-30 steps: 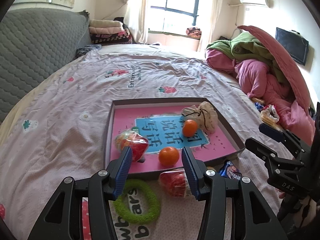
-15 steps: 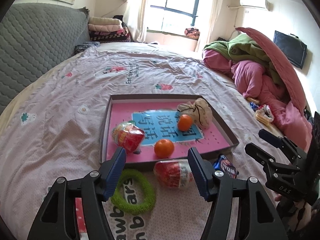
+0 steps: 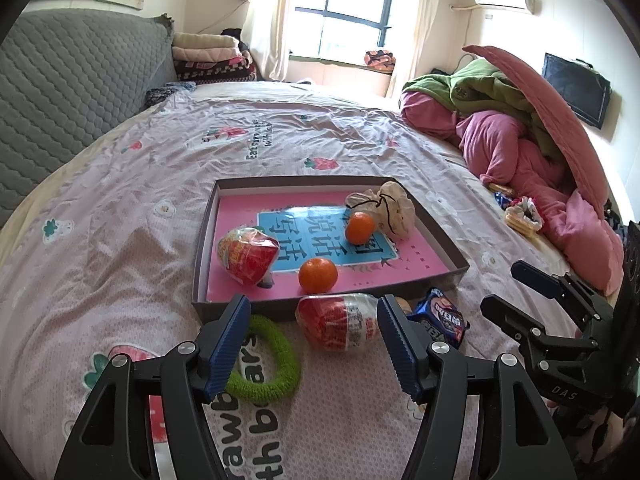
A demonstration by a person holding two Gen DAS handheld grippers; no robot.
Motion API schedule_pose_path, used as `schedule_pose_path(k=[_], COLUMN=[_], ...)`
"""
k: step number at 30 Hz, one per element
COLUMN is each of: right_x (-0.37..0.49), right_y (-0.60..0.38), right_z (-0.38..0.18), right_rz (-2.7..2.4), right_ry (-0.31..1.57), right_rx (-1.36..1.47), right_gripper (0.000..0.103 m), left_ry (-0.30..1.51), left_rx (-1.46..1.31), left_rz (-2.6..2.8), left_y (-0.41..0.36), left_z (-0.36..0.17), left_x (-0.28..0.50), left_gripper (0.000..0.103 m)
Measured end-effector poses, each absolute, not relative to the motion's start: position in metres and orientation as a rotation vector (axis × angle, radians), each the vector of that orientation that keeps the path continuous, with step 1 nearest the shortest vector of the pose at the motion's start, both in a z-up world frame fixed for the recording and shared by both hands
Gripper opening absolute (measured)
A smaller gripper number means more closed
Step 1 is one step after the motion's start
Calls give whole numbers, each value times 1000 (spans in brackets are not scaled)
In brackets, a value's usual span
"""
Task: Organize objects
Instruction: 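Withdraw both open tools back from the grey box, then move the left tool toward the red egg toy while the right tool approaches the blue biscuit pack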
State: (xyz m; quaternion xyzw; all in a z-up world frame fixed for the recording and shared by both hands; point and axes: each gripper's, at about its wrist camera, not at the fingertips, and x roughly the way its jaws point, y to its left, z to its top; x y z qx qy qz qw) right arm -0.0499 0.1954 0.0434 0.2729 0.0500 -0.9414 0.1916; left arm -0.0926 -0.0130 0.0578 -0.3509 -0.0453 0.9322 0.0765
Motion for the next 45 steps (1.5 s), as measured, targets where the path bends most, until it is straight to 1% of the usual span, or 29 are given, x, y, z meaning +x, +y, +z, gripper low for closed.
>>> schedule_pose_path(k=[14,26,36,45], right_x=[-39,-34,-37,-44], right_y=[197,196,195,189], right_z=[38,34,25,11], right_rz=[-2631,-2617,-2598,-2580], right_ry=[135,136,142,182], right_rx=[798,827,881,961], right_gripper=[70,70,70,70], left_ry=[-119,-60,-19,-48], left_rx=[-1100,-1174,-1177,-1208], left_rz=[2783,2750,2748,2734], left_y=[-9,-2,2,-2], left_z=[47,24,10,-2], left_x=[-73,-63,-65,-73], left_gripper=[68,68,68,68])
